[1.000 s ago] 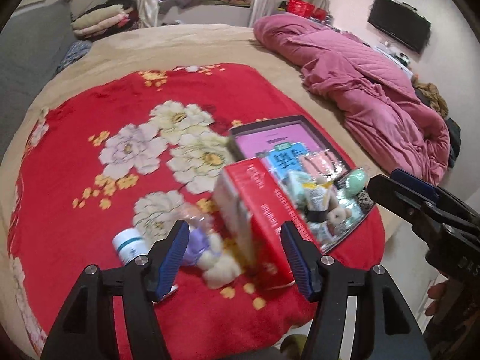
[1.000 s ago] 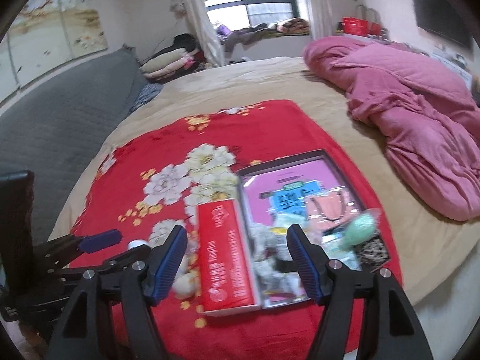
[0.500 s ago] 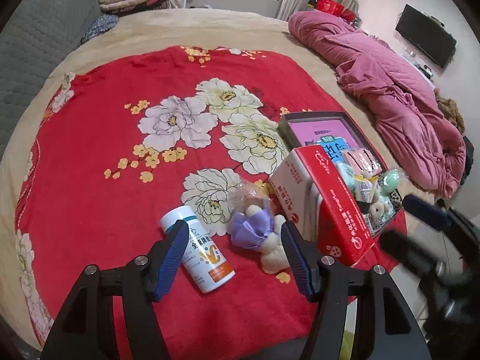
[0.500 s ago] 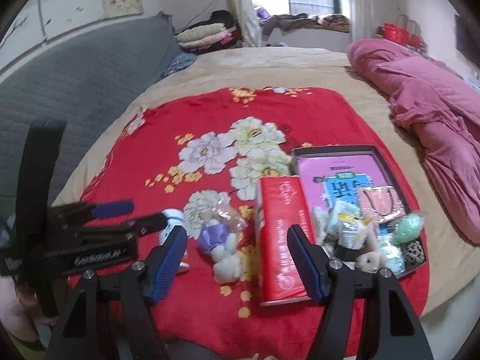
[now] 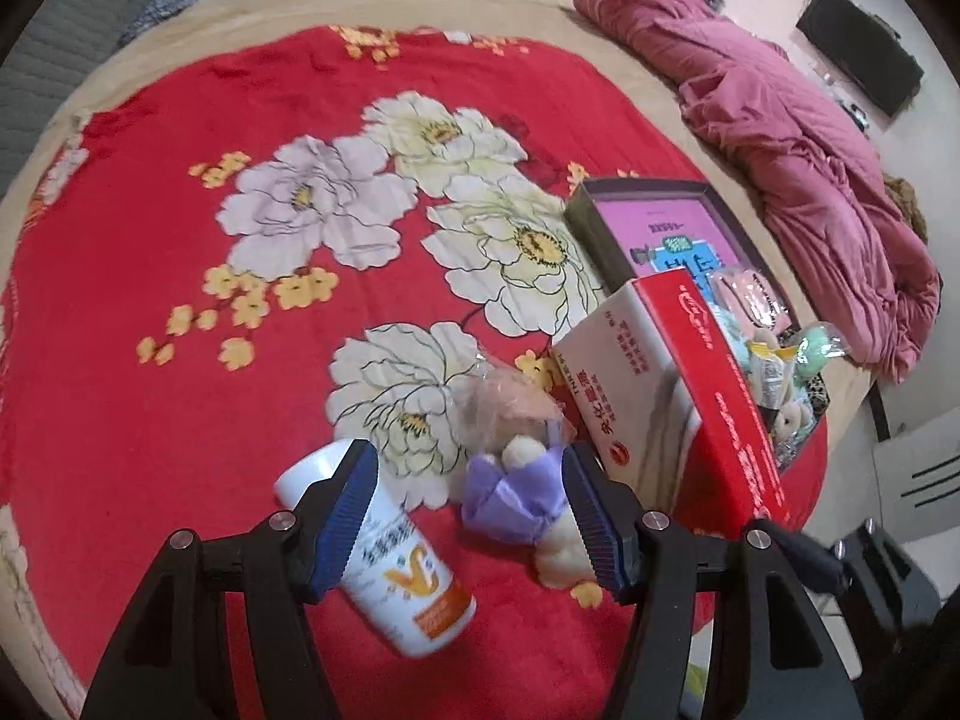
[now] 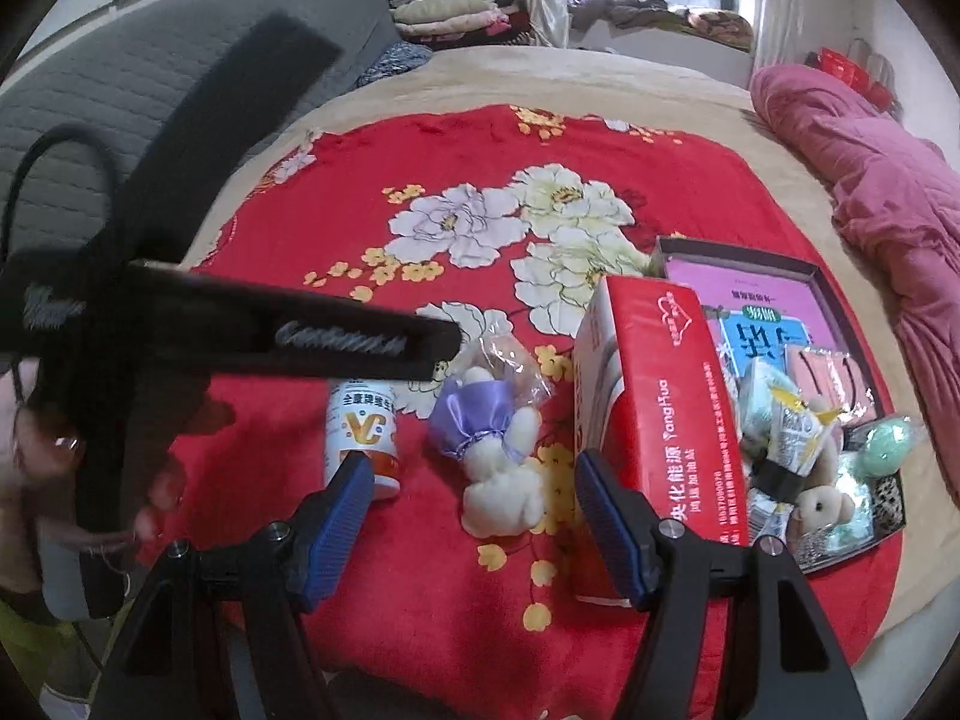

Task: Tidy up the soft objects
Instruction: 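Grasp the pink bagged ball with the left gripper while the right gripper grasps the bunny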

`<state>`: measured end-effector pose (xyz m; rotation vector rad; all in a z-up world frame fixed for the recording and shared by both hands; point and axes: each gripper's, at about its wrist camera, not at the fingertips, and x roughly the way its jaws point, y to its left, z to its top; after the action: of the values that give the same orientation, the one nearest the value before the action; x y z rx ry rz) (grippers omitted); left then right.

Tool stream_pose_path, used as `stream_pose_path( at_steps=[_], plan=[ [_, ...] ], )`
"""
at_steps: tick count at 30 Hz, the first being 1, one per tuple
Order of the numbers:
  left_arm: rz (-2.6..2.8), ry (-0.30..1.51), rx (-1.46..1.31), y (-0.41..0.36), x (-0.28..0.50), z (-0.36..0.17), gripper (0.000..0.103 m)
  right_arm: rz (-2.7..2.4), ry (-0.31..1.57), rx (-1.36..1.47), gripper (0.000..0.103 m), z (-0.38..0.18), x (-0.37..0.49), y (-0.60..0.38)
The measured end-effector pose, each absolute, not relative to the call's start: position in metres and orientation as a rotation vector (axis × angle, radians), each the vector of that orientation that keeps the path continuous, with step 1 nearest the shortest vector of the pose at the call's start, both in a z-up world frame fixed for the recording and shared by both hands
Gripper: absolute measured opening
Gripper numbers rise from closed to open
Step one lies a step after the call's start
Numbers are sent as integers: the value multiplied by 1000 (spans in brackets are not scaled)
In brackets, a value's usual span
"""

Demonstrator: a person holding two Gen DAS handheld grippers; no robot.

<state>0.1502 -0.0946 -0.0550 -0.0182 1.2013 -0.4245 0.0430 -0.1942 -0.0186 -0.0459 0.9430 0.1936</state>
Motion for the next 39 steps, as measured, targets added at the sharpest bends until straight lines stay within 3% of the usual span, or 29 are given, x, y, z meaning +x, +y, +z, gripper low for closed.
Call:
stream_pose_path(
  at_steps=[32,35,36,39],
  plan=[
    [-637,1443,53,-149,214,-126,65,56,980,-557,67,-118,73,-135],
    [-643,1452,36,-151,216,-128,62,64,969,-576,44,-116,72,-132],
    [-644,1449,33,-152,216,-128,56,85,979,-560,42,-115,70,-130],
    [-651,1456,6,-150,217,-130,55,100,992,-543,41,-113,69,-133]
  ],
)
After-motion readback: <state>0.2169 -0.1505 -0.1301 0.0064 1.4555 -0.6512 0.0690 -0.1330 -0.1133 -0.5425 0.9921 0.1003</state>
